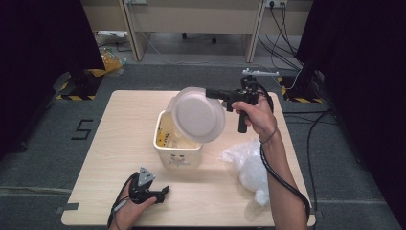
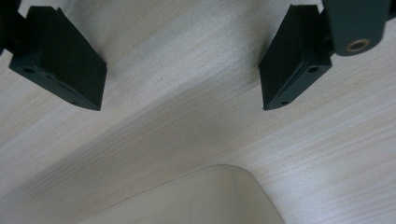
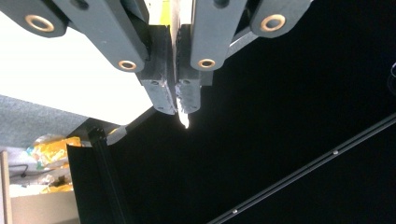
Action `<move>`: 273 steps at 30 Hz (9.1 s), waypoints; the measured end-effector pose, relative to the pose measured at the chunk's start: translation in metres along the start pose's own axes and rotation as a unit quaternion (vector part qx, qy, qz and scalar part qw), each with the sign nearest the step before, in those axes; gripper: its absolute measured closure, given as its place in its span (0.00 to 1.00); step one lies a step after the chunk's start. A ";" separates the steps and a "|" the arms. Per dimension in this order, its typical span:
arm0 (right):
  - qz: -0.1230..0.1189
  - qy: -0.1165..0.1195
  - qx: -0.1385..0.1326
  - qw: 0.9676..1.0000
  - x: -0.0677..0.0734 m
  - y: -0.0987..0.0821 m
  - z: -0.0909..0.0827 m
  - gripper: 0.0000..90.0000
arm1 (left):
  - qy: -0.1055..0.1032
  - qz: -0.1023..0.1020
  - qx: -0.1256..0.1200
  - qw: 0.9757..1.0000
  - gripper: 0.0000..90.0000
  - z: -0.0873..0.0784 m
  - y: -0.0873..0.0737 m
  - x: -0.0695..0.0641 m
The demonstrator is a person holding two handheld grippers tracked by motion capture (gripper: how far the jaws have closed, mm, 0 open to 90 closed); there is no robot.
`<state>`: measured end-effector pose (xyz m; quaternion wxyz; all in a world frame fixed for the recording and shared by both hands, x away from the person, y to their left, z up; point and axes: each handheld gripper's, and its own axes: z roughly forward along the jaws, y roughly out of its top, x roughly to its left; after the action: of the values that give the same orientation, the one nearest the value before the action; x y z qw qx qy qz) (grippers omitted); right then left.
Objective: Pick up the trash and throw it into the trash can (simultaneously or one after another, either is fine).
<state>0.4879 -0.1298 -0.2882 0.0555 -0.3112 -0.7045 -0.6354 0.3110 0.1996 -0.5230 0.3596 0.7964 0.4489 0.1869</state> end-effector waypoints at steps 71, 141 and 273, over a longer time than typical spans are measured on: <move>-0.030 -0.091 0.091 0.991 -0.018 -0.052 0.057 0.80 | 0.003 -0.004 -0.002 1.000 0.16 -0.001 -0.001 0.000; -0.053 -0.277 0.115 0.953 -0.017 -0.187 -0.144 0.22 | 0.005 -0.007 -0.002 1.000 0.16 -0.001 -0.001 0.000; -0.077 -0.026 0.126 0.989 0.014 -0.027 0.069 0.84 | 0.005 -0.005 -0.001 1.000 0.16 -0.002 -0.002 0.000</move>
<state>0.4848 -0.0602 -0.3176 0.0271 -0.2631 -0.8018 -0.5358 0.3087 0.2014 -0.5231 0.3594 0.7930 0.4540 0.1893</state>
